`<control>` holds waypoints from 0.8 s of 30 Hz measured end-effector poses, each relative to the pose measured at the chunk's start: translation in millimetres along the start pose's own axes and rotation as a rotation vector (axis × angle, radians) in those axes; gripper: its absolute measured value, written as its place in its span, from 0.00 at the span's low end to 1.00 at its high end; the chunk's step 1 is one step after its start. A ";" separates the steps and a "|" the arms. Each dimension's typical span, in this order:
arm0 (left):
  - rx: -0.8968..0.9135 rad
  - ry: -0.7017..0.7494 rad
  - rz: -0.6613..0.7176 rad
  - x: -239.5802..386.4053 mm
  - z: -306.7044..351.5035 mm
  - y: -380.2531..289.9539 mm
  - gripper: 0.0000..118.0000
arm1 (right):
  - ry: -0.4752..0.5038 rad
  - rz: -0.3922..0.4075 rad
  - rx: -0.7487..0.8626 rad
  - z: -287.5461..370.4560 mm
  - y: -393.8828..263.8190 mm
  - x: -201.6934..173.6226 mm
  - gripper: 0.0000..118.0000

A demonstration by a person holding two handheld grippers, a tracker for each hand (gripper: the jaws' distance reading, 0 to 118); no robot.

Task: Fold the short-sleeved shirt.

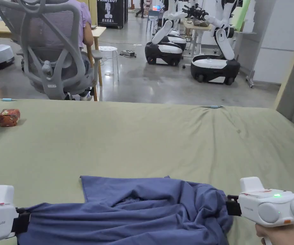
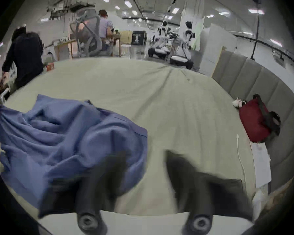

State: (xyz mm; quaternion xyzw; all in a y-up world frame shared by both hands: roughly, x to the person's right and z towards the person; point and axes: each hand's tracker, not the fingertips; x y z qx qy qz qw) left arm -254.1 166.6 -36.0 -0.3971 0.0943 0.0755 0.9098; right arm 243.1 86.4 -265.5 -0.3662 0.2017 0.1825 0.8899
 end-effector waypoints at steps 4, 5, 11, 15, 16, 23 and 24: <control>-0.010 -0.011 0.006 -3.2 -1.0 1.2 0.00 | 0.033 0.052 -0.046 -40.2 1.0 0.4 0.78; -0.010 -0.012 0.007 -3.2 -1.4 1.8 0.00 | 0.051 0.071 -0.062 -49.5 0.1 -2.9 0.80; -0.033 0.007 -0.037 -2.5 -11.7 2.7 0.00 | 0.183 0.039 -0.143 -58.4 -0.6 -13.5 0.46; -0.026 0.031 -0.048 -3.7 -25.5 2.3 0.00 | 0.245 -0.065 -0.166 -39.3 0.8 2.9 0.02; -0.025 0.039 -0.053 -2.8 -28.3 2.6 0.00 | 0.252 -0.071 -0.167 -34.0 0.3 4.6 0.02; 0.081 0.131 -0.138 -0.9 -10.4 38.0 0.00 | 0.130 -0.027 0.090 68.5 38.1 0.2 0.02; 0.111 0.145 -0.153 -0.2 -2.3 48.0 0.00 | 0.092 -0.012 0.137 85.0 48.2 0.4 0.02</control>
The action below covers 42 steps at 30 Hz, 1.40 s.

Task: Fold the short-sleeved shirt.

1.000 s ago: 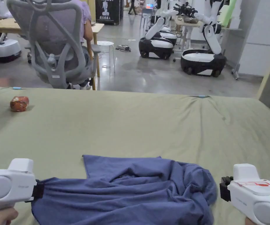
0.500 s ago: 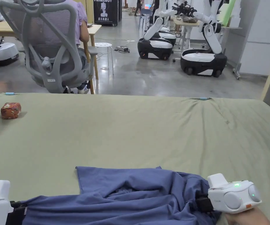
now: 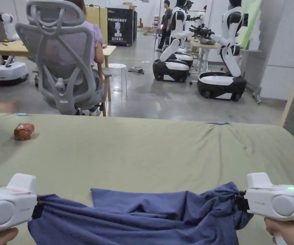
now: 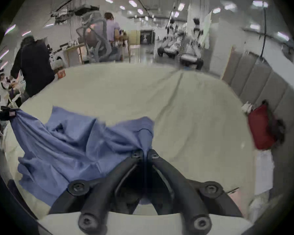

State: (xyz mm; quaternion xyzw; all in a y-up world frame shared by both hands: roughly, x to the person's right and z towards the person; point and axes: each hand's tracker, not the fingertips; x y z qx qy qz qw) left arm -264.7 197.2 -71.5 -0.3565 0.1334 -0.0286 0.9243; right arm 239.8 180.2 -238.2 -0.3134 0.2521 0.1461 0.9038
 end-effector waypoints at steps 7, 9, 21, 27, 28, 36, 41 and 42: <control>0.215 0.252 -0.148 -19.5 42.7 87.9 0.00 | -0.250 0.087 0.282 86.9 89.3 0.1 0.02; 0.267 0.315 -0.176 -25.0 52.9 113.7 0.00 | -0.362 0.138 0.338 99.9 114.5 3.4 0.02; 0.486 0.463 -0.171 -40.0 107.9 265.8 0.00 | -0.589 0.174 0.508 151.0 261.4 31.0 0.02; 0.508 0.496 -0.184 -45.5 99.1 302.2 0.00 | -0.599 0.151 0.522 138.0 291.3 34.5 0.02; 0.501 0.499 -0.191 -45.6 91.4 303.1 0.00 | -0.593 0.153 0.519 131.8 289.8 34.9 0.02; 0.324 0.470 -0.242 -30.6 -13.9 221.5 0.00 | -0.512 0.163 0.337 21.7 207.4 33.5 0.02; 0.223 0.386 -0.216 -25.4 -51.4 160.7 0.00 | -0.472 0.169 0.218 -20.5 141.5 26.3 0.02; 0.219 0.376 -0.213 -26.3 -51.1 153.6 0.00 | -0.475 0.167 0.213 -20.4 134.6 26.3 0.02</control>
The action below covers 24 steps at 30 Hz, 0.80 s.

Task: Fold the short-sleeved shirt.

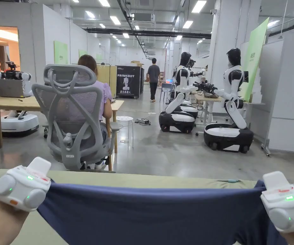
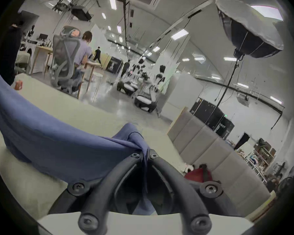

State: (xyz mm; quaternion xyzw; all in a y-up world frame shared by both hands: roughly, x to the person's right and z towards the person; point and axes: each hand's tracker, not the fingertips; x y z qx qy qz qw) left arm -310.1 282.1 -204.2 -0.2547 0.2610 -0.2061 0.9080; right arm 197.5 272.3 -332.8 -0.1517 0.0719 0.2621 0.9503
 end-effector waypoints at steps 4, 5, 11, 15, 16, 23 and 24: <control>-0.046 -0.095 -0.019 -1.0 29.0 -36.8 0.00 | 0.029 0.021 -0.026 31.6 -42.7 -4.7 0.02; -0.056 -0.114 -0.031 1.2 39.3 -51.6 0.00 | 0.052 0.037 -0.039 44.4 -59.2 -8.6 0.02; -0.222 -0.322 0.018 14.9 105.7 -166.0 0.00 | 0.171 0.037 -0.185 113.2 -179.3 -41.4 0.02; -0.375 -0.379 0.080 29.2 123.0 -248.2 0.00 | 0.226 0.009 -0.320 137.6 -244.2 -68.5 0.02; -0.402 -0.393 0.135 30.7 124.3 -263.0 0.00 | 0.230 -0.008 -0.343 138.8 -253.3 -72.9 0.03; -0.175 -0.244 0.248 49.8 166.9 -267.6 0.58 | 0.310 -0.185 -0.198 173.9 -227.8 -88.9 0.96; -0.107 -0.241 0.267 58.9 180.2 -254.1 0.67 | 0.344 -0.218 -0.118 187.4 -207.3 -97.1 0.99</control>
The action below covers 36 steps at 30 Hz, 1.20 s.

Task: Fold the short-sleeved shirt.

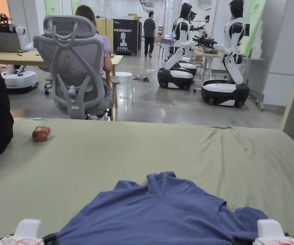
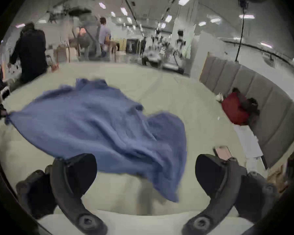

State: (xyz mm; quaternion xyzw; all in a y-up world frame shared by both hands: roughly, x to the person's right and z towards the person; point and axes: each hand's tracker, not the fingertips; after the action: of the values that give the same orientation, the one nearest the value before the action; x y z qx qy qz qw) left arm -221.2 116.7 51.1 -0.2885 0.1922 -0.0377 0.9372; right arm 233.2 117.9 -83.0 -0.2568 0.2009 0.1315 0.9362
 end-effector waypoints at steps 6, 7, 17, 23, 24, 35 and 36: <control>0.252 -0.228 0.120 78.4 43.3 33.9 0.75 | 0.135 -0.021 0.210 36.9 62.9 -107.8 0.94; 0.256 -0.243 0.129 84.3 47.9 36.8 0.73 | 0.169 -0.026 0.224 42.7 65.5 -118.4 0.82; 0.048 -0.208 0.121 29.6 22.8 24.2 0.00 | 0.247 -0.009 0.225 48.3 64.4 -156.1 0.00; -0.240 -0.156 0.330 -70.6 -43.7 23.3 0.05 | 0.288 0.013 0.193 42.4 56.6 -168.5 0.00; -0.267 -0.140 0.336 -84.7 -51.5 22.9 0.25 | 0.292 0.017 0.190 41.0 55.7 -169.5 0.00; -0.424 -0.274 0.455 -79.2 -84.2 -2.8 0.64 | 0.269 0.048 0.139 25.5 50.5 -164.8 0.00; -0.456 -0.310 0.445 -71.9 -88.9 -6.8 0.56 | 0.267 0.048 0.131 22.5 50.0 -163.8 0.00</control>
State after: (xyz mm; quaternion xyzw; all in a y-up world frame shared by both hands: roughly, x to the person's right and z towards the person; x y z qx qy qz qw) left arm -321.2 77.3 11.7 -0.4437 0.1095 0.2555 0.8519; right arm 77.8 148.1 -14.0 -0.2055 0.3380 0.1051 0.9124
